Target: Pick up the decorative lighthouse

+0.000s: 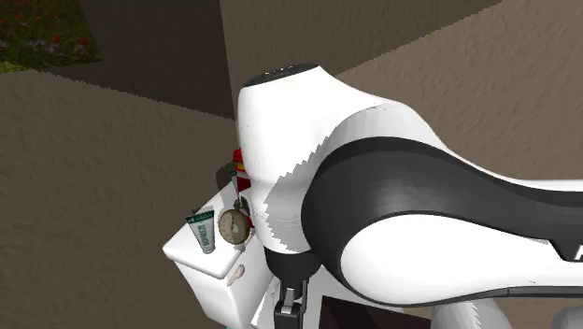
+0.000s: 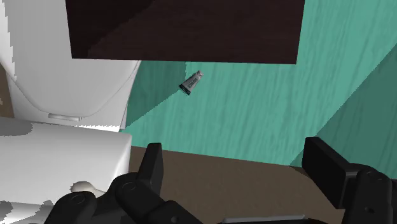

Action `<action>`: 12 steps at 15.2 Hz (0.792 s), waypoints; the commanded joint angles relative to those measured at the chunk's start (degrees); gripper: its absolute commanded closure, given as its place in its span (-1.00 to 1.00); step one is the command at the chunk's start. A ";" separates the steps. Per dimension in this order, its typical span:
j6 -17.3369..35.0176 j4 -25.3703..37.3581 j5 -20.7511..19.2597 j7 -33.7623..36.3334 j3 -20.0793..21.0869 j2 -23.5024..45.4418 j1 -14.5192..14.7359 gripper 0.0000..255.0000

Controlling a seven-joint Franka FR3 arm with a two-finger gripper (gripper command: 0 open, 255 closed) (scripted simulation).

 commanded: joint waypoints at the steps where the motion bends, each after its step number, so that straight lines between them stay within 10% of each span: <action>1: 0.00 0.00 0.00 0.00 0.00 0.00 0.00 -1.00; 12: 7.13 8.35 -15.96 -8.35 -3.88 14.94 -5.15 -1.00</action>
